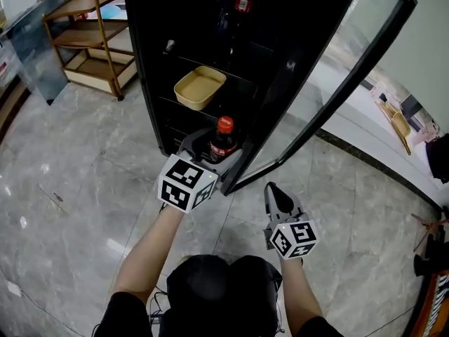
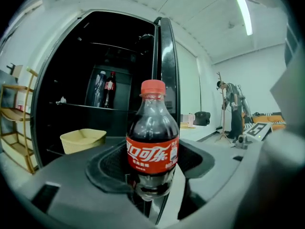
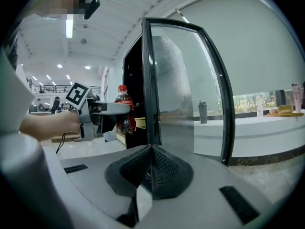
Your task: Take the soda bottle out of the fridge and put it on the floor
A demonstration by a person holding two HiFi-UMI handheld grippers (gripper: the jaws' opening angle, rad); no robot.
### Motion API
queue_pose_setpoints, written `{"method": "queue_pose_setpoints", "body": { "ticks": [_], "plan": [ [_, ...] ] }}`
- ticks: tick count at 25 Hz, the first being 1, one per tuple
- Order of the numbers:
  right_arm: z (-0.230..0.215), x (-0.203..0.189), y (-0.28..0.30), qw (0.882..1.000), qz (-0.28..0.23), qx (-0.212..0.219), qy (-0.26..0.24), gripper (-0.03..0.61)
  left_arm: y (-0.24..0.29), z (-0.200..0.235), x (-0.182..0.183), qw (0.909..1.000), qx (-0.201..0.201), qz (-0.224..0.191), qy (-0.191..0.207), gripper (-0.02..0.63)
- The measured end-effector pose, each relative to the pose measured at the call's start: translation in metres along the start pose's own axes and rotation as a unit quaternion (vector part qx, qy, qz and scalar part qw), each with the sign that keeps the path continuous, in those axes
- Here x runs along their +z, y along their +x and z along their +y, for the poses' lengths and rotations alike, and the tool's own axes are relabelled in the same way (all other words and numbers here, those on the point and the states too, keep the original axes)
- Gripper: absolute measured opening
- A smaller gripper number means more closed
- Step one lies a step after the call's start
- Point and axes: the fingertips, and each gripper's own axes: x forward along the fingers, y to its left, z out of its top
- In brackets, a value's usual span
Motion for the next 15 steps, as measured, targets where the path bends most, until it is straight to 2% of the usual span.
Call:
{"method": "queue_pose_setpoints", "body": {
  "ticks": [6, 15],
  "plan": [
    [-0.004, -0.038, -0.007, 1.0, -0.008, -0.004, -0.001, 0.025, -0.003, -0.013, -0.044, 1.0, -0.002, 0.004, 0.0, 0.305],
    [0.002, -0.058, -0.015, 1.0, 0.003, 0.001, -0.006, 0.025, -0.001, -0.024, -0.068, 0.9999, -0.01, 0.007, -0.01, 0.305]
  ]
}}
